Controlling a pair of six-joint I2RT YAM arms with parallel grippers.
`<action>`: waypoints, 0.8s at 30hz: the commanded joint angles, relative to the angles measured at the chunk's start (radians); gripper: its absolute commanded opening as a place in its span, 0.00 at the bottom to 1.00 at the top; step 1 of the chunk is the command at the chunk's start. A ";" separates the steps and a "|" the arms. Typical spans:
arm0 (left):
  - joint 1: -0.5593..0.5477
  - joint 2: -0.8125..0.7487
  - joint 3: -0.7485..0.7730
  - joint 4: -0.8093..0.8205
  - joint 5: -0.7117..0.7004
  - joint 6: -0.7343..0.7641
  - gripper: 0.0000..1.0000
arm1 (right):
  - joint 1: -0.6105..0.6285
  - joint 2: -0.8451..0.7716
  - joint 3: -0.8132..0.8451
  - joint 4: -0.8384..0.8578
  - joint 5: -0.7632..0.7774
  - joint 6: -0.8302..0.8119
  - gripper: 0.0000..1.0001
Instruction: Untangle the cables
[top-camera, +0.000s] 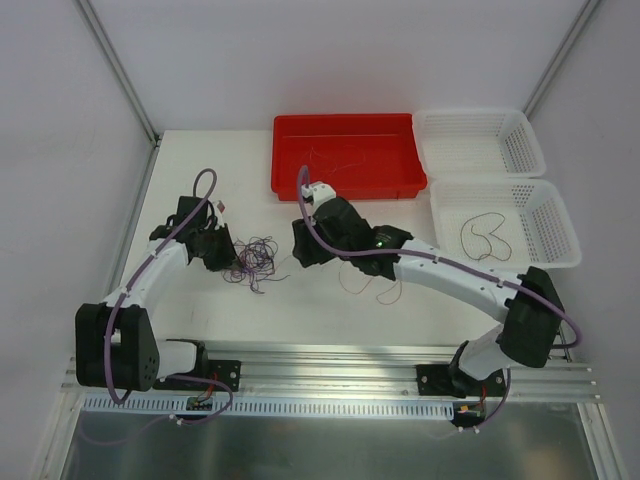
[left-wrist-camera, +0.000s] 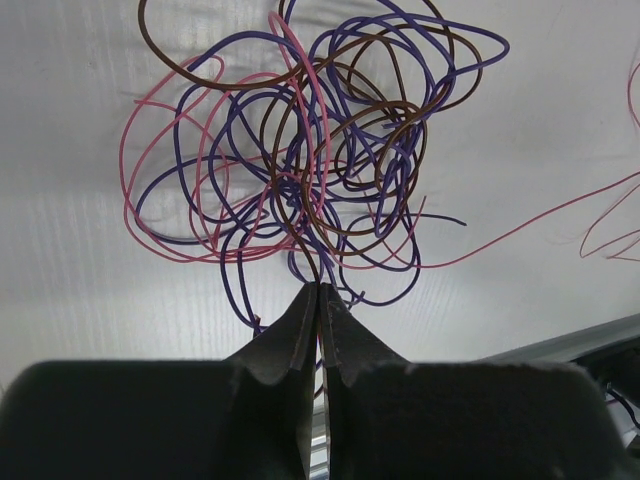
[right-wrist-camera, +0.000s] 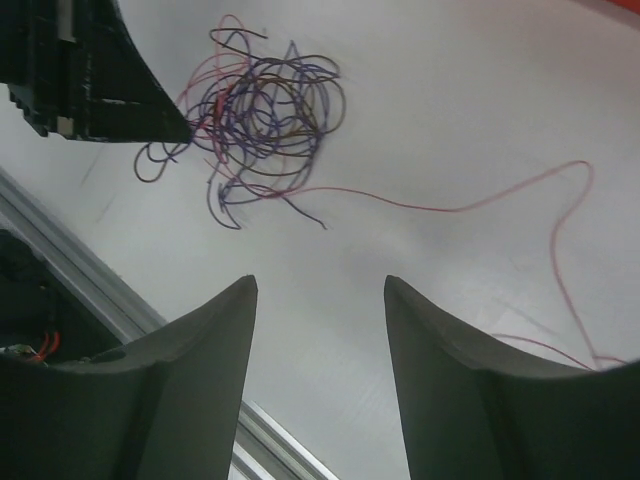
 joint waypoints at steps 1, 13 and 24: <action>-0.007 0.015 0.012 0.012 0.047 0.023 0.02 | 0.052 0.080 0.017 0.214 -0.078 0.137 0.57; -0.007 0.008 0.009 0.010 0.031 0.025 0.02 | 0.156 0.351 0.027 0.432 -0.038 0.326 0.49; -0.007 0.011 0.009 0.010 0.036 0.025 0.02 | 0.166 0.499 0.038 0.493 -0.199 0.198 0.47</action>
